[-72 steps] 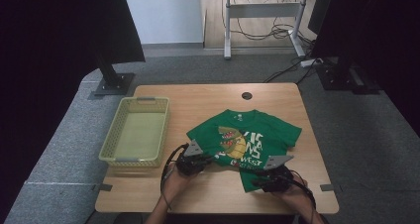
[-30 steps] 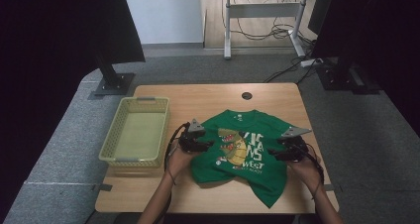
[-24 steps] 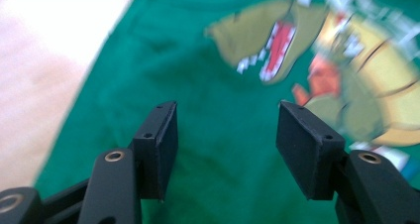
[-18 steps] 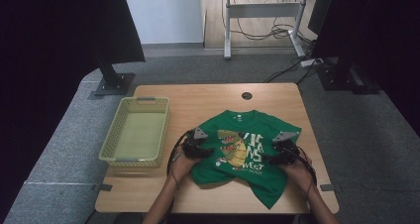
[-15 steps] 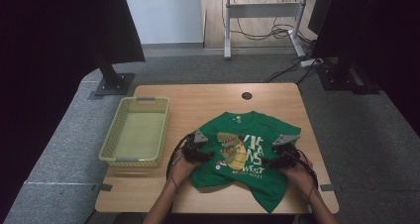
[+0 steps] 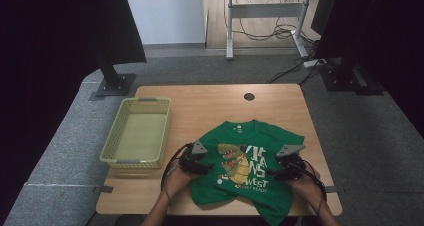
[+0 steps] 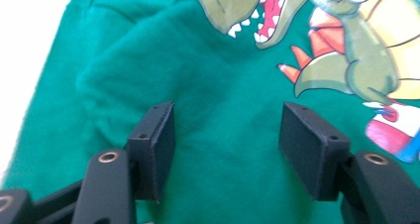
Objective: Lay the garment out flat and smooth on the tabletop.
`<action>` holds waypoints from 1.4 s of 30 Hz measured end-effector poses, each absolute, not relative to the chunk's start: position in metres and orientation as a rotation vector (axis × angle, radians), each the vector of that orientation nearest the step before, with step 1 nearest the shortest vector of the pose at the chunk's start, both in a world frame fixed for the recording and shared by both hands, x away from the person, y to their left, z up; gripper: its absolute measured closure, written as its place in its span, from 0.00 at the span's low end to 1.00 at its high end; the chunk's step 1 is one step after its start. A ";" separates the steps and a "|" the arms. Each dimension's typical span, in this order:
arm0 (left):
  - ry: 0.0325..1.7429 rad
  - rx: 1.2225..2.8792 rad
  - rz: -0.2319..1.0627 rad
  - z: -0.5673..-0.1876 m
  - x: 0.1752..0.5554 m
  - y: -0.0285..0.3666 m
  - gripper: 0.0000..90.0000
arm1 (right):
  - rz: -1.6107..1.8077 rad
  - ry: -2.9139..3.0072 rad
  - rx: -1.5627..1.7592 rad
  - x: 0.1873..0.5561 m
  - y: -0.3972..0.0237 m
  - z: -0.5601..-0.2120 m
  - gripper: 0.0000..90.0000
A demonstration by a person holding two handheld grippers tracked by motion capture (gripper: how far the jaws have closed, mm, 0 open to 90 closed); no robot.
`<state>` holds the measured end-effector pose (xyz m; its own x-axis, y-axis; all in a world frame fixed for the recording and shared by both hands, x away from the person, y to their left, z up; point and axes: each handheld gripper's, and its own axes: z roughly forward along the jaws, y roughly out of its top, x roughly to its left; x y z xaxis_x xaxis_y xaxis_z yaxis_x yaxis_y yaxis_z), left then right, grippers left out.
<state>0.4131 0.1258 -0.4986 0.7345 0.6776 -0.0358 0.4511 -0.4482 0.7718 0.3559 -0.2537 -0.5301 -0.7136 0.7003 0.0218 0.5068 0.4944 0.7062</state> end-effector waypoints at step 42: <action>1.015 2.030 0.841 -0.416 0.498 0.116 0.55 | 1.063 2.076 1.254 0.485 -0.262 -0.441 0.52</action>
